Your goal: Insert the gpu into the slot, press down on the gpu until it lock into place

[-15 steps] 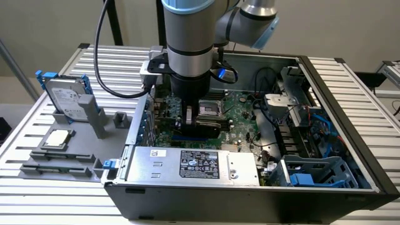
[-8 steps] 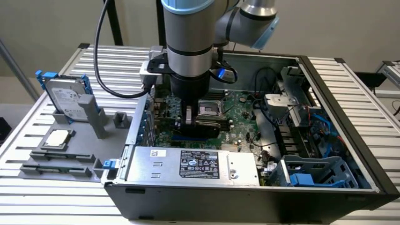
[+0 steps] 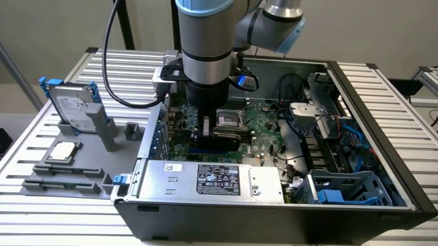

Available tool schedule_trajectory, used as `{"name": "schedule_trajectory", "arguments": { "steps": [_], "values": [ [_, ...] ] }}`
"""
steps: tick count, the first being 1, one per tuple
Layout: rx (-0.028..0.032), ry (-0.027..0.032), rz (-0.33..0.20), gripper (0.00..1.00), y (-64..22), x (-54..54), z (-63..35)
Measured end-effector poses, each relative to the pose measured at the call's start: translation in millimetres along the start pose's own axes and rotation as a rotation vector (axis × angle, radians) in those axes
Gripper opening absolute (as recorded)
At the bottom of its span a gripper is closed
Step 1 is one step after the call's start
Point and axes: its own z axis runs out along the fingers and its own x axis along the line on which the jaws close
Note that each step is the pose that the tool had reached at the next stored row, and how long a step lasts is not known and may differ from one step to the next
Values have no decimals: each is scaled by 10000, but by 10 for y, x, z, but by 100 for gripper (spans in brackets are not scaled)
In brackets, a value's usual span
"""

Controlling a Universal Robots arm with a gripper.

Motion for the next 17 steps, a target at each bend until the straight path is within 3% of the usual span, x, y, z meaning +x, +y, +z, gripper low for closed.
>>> {"name": "schedule_trajectory", "arguments": {
  "steps": [9,17],
  "values": [
    [-8,-1,-22,27,3,1,38],
    [-52,3,-45,27,4,3,87]
  ]
}}
